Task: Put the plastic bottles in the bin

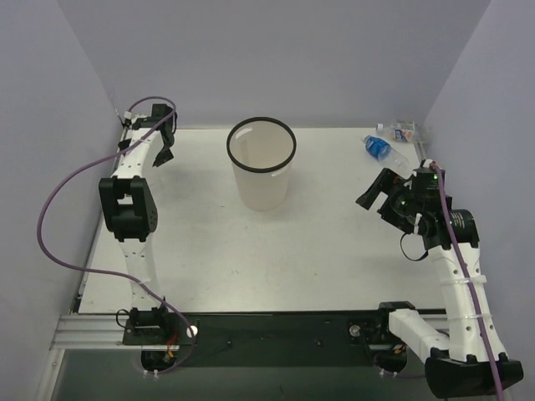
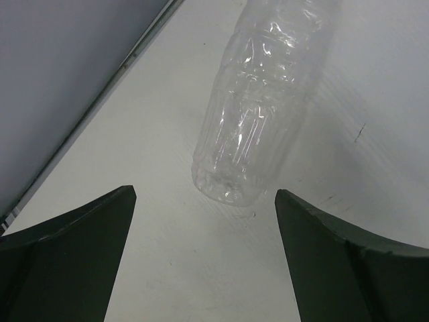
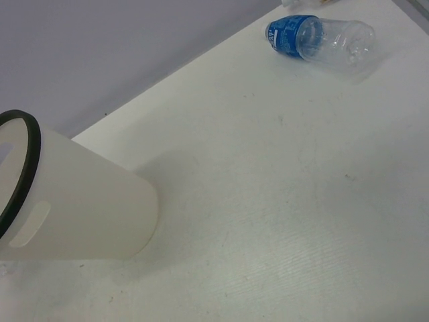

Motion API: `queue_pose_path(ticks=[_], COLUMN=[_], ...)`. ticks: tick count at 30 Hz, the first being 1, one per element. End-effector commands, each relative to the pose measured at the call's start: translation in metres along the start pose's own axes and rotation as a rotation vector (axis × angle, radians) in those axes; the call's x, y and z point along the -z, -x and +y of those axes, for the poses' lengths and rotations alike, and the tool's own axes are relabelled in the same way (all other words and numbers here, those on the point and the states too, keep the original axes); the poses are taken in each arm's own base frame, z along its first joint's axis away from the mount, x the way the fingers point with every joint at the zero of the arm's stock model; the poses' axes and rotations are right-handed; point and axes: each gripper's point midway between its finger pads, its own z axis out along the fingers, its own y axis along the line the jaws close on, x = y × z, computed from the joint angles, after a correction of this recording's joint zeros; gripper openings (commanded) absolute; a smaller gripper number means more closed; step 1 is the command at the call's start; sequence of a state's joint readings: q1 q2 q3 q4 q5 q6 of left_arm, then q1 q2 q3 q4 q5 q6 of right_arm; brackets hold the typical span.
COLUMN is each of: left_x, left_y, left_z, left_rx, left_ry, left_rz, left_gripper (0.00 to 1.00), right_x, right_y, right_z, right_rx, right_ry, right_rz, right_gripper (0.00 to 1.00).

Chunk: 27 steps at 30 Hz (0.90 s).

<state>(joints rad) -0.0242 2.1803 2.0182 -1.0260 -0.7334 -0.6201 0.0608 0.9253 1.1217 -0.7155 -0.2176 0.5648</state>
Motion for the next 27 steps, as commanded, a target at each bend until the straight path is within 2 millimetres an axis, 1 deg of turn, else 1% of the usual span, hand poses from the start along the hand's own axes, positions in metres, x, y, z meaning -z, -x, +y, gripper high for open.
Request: queue_pose_path(ticks=[1, 2, 3, 5, 7, 9, 11, 12, 14, 15, 16, 17, 18, 19, 21, 22, 23, 25, 26, 27], left_x=[-0.009, -0.019, -0.023, -0.032, -0.039, -0.047, -0.056, -0.063, -0.066, -0.063, -0.063, -0.06, -0.059, -0.059, -0.053, -0.052, -0.042, -0.027, -0.011, -0.001], left_y=[0.017, 0.009, 0.011, -0.001, -0.005, -0.018, -0.028, -0.035, -0.04, -0.036, -0.044, -0.039, -0.044, -0.05, -0.049, -0.056, -0.046, -0.044, -0.042, -0.044], left_z=[0.012, 0.014, 0.008, 0.004, -0.005, -0.017, -0.019, -0.017, -0.019, -0.024, -0.025, -0.026, -0.028, -0.028, -0.028, -0.029, -0.029, -0.032, -0.033, -0.034], left_rx=[0.016, 0.003, 0.009, -0.035, -0.058, -0.052, -0.027, -0.014, 0.003, 0.017, 0.002, 0.015, 0.017, 0.021, 0.039, 0.038, 0.058, 0.07, 0.084, 0.09], left_ry=[0.014, 0.014, -0.014, -0.043, -0.079, -0.151, -0.174, -0.185, -0.202, -0.234, -0.244, -0.264, -0.287, -0.29, -0.322, -0.339, -0.373, -0.435, -0.494, -0.527], left_rz=[-0.006, 0.018, 0.01, 0.039, 0.048, 0.108, 0.16, 0.195, 0.213, 0.199, 0.21, 0.194, 0.211, 0.225, 0.231, 0.249, 0.217, 0.206, 0.198, 0.2], left_gripper=[0.98, 0.97, 0.97, 0.96, 0.95, 0.93, 0.93, 0.93, 0.9, 0.86, 0.79, 0.74, 0.67, 0.57, 0.52, 0.51, 0.48, 0.46, 0.45, 0.45], right_x=[-0.006, -0.007, -0.011, -0.012, -0.016, -0.019, -0.02, -0.021, -0.023, -0.024, -0.025, -0.025, -0.026, -0.026, -0.026, -0.025, -0.025, -0.023, -0.022, -0.021], right_y=[0.002, 0.003, 0.003, 0.008, 0.01, 0.012, 0.013, 0.014, 0.014, 0.014, 0.013, 0.013, 0.011, 0.011, 0.01, 0.009, 0.01, 0.009, 0.008, 0.008], right_z=[0.003, 0.003, 0.003, 0.007, 0.008, 0.011, 0.016, 0.016, 0.019, 0.02, 0.02, 0.021, 0.021, 0.023, 0.023, 0.024, 0.024, 0.025, 0.024, 0.024], right_rx=[0.038, 0.039, 0.042, 0.048, 0.05, 0.056, 0.062, 0.063, 0.071, 0.073, 0.075, 0.076, 0.076, 0.077, 0.081, 0.084, 0.086, 0.091, 0.091, 0.093], right_ry=[-0.009, -0.015, -0.021, -0.018, -0.025, -0.026, -0.017, -0.018, -0.016, -0.015, -0.015, -0.013, -0.012, -0.009, -0.007, -0.002, -0.001, 0.004, 0.004, 0.006], right_rz=[0.041, 0.041, 0.053, 0.049, 0.059, 0.066, 0.071, 0.07, 0.072, 0.075, 0.075, 0.077, 0.083, 0.083, 0.087, 0.086, 0.083, 0.081, 0.079, 0.077], right_gripper=[0.93, 0.93, 0.93, 0.93, 0.93, 0.93, 0.93, 0.93, 0.92, 0.92, 0.92, 0.91, 0.91, 0.9, 0.9, 0.9, 0.9, 0.89, 0.9, 0.9])
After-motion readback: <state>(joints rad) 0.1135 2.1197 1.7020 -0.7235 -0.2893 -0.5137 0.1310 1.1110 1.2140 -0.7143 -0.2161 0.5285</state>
